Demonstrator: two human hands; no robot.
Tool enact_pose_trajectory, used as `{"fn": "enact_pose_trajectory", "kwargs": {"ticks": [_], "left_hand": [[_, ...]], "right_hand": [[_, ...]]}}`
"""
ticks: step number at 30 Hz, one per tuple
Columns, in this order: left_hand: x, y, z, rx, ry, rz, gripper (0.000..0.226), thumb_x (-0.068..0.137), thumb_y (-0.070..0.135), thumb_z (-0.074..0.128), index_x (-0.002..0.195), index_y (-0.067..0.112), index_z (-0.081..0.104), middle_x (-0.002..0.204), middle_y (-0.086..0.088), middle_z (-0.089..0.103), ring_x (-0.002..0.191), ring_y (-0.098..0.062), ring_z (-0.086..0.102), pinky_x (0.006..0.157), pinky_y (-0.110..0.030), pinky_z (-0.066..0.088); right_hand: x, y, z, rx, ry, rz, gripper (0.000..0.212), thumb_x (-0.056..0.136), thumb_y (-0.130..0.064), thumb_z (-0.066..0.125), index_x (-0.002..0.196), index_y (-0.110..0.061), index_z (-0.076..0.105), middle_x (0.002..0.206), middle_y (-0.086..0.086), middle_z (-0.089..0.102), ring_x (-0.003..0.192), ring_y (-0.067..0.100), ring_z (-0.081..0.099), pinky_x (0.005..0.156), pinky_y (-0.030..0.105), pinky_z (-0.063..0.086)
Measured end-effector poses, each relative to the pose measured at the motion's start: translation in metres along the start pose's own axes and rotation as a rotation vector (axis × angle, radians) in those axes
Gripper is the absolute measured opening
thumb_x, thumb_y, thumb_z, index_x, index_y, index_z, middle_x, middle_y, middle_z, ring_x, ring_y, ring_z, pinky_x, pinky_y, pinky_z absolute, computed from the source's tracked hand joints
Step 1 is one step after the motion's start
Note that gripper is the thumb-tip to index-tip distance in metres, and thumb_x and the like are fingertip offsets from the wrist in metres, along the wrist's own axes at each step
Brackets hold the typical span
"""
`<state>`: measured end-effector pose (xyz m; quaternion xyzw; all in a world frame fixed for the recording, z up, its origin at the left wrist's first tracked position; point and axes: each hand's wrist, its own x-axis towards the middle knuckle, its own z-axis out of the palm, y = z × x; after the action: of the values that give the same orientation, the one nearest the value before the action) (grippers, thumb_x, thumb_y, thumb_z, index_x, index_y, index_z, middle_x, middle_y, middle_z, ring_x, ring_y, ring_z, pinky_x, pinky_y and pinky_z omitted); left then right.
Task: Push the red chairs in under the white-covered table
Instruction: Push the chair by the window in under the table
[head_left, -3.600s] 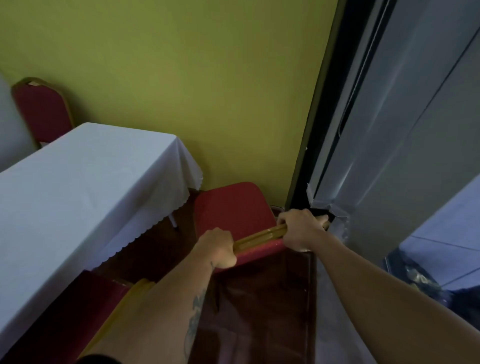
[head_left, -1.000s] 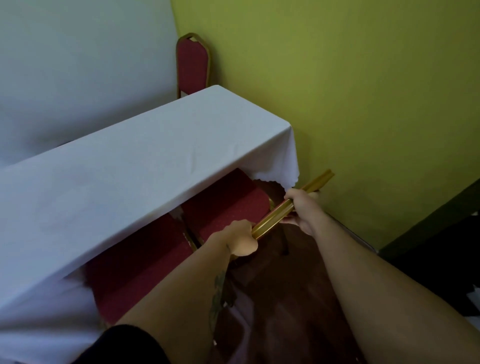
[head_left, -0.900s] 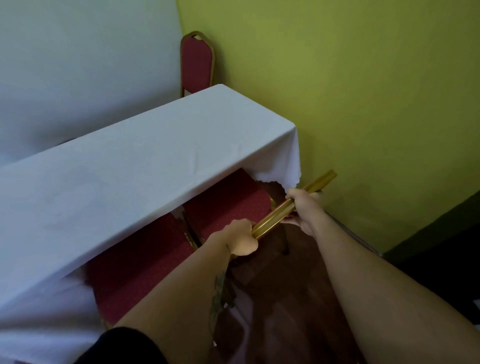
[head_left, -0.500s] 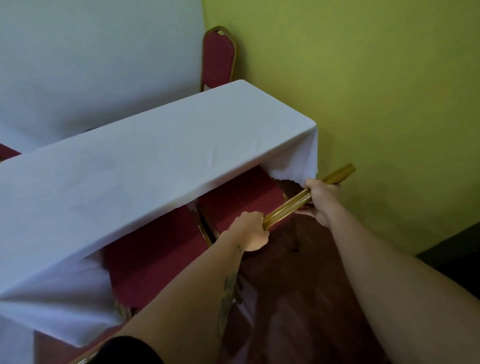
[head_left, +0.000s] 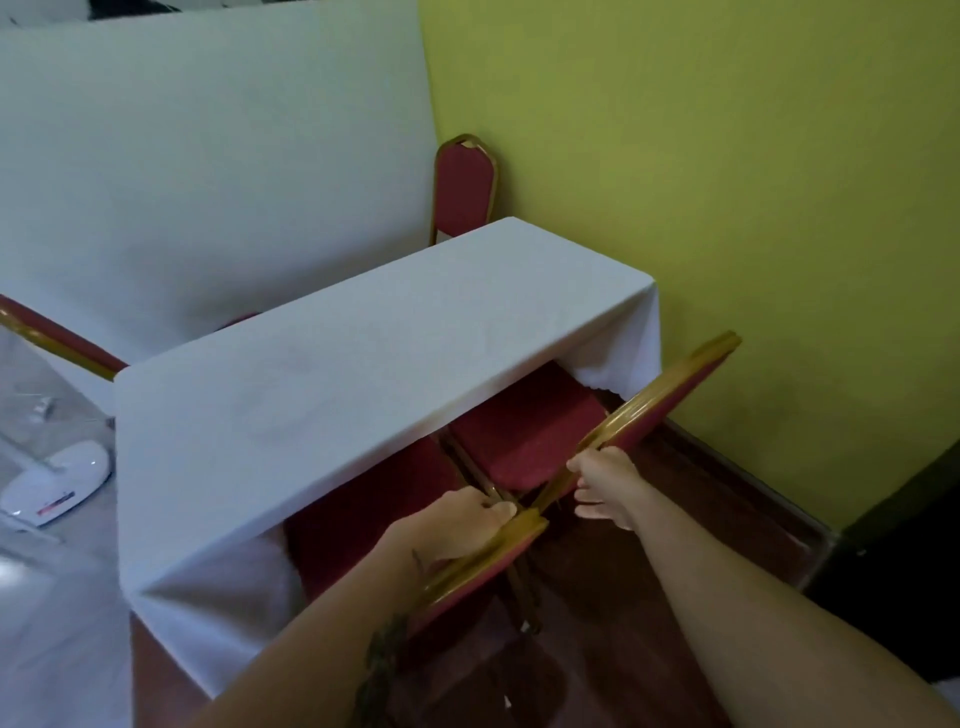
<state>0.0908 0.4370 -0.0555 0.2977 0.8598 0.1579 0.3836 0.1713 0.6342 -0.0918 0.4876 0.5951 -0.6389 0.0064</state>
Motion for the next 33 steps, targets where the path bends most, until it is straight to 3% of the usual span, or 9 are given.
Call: {"fn": "enact_pose_trajectory", "kwargs": {"ticks": [3, 7, 10, 13, 19, 24, 27, 30, 33], "left_hand": [[-0.034, -0.025, -0.004, -0.054, -0.075, 0.033, 0.06, 0.094, 0.064, 0.047, 0.141, 0.028, 0.059, 0.135, 0.0, 0.062, 0.117, -0.02, 0.06, 0.1, -0.038, 0.043], [-0.072, -0.066, -0.007, 0.059, -0.176, 0.098, 0.082, 0.074, 0.056, 0.072, 0.149, 0.029, 0.049, 0.142, 0.0, 0.059, 0.126, -0.025, 0.058, 0.11, -0.046, 0.043], [-0.094, -0.101, -0.007, 0.21, -0.203, 0.068, 0.071, 0.07, 0.041, 0.073, 0.137, 0.026, 0.056, 0.126, -0.002, 0.066, 0.112, -0.025, 0.065, 0.102, -0.047, 0.051], [-0.104, -0.127, -0.007, 0.184, -0.195, 0.057, 0.051, 0.068, 0.039, 0.065, 0.117, 0.026, 0.064, 0.107, -0.001, 0.069, 0.097, -0.022, 0.068, 0.095, -0.046, 0.055], [-0.095, -0.132, -0.01, 0.123, -0.182, 0.101, 0.024, 0.067, 0.034, 0.06, 0.088, 0.022, 0.061, 0.082, 0.001, 0.062, 0.08, -0.025, 0.068, 0.088, -0.046, 0.057], [-0.087, -0.137, -0.026, 0.076, -0.135, 0.115, 0.037, 0.078, 0.027, 0.059, 0.113, 0.021, 0.066, 0.098, -0.007, 0.071, 0.087, -0.024, 0.069, 0.084, -0.04, 0.057], [-0.084, -0.144, -0.039, 0.104, -0.14, 0.132, 0.05, 0.079, 0.038, 0.067, 0.126, 0.021, 0.064, 0.105, -0.004, 0.072, 0.094, -0.021, 0.07, 0.089, -0.04, 0.057], [-0.087, -0.151, -0.057, 0.13, -0.179, 0.154, 0.061, 0.076, 0.054, 0.072, 0.126, 0.02, 0.066, 0.113, 0.001, 0.071, 0.103, -0.019, 0.067, 0.098, -0.044, 0.053], [-0.088, -0.16, -0.081, 0.15, -0.099, 0.152, 0.059, 0.084, 0.053, 0.064, 0.13, 0.015, 0.065, 0.123, 0.0, 0.067, 0.117, -0.024, 0.062, 0.105, -0.045, 0.047]], "right_hand": [[-0.034, 0.017, 0.031, -0.113, 0.0, 0.022, 0.051, 0.103, -0.02, 0.059, 0.149, -0.003, 0.047, 0.144, 0.019, 0.056, 0.125, 0.035, 0.06, 0.08, 0.044, 0.056], [-0.074, 0.038, 0.07, -0.056, 0.078, 0.072, 0.047, 0.105, -0.032, 0.049, 0.145, -0.007, 0.049, 0.127, 0.017, 0.061, 0.114, 0.035, 0.062, 0.088, 0.052, 0.058], [-0.096, 0.043, 0.099, 0.077, 0.072, 0.086, 0.052, 0.103, -0.033, 0.057, 0.146, -0.009, 0.041, 0.111, 0.018, 0.06, 0.097, 0.036, 0.064, 0.087, 0.058, 0.058], [-0.111, 0.04, 0.129, 0.067, 0.163, 0.016, 0.052, 0.102, -0.018, 0.055, 0.145, -0.012, 0.026, 0.106, 0.019, 0.061, 0.084, 0.033, 0.067, 0.065, 0.049, 0.061], [-0.108, 0.03, 0.146, 0.088, 0.293, -0.009, 0.045, 0.102, -0.01, 0.046, 0.141, -0.016, 0.027, 0.122, 0.025, 0.065, 0.095, 0.038, 0.074, 0.054, 0.044, 0.062], [-0.093, 0.01, 0.16, -0.007, 0.276, -0.01, 0.054, 0.101, -0.013, 0.048, 0.15, -0.014, 0.024, 0.12, 0.022, 0.064, 0.095, 0.035, 0.072, 0.056, 0.042, 0.063], [-0.094, -0.002, 0.167, -0.342, 0.357, -0.012, 0.06, 0.099, -0.024, 0.053, 0.151, -0.005, 0.031, 0.126, 0.02, 0.054, 0.096, 0.03, 0.058, 0.073, 0.041, 0.05], [-0.097, -0.021, 0.17, -0.783, 0.416, -0.065, 0.07, 0.091, -0.032, 0.058, 0.152, -0.004, 0.037, 0.15, 0.023, 0.038, 0.127, 0.039, 0.047, 0.092, 0.046, 0.046], [-0.1, -0.043, 0.189, -0.907, 0.362, -0.137, 0.069, 0.088, -0.031, 0.057, 0.15, -0.006, 0.044, 0.154, 0.022, 0.037, 0.137, 0.042, 0.043, 0.108, 0.053, 0.043]]}}
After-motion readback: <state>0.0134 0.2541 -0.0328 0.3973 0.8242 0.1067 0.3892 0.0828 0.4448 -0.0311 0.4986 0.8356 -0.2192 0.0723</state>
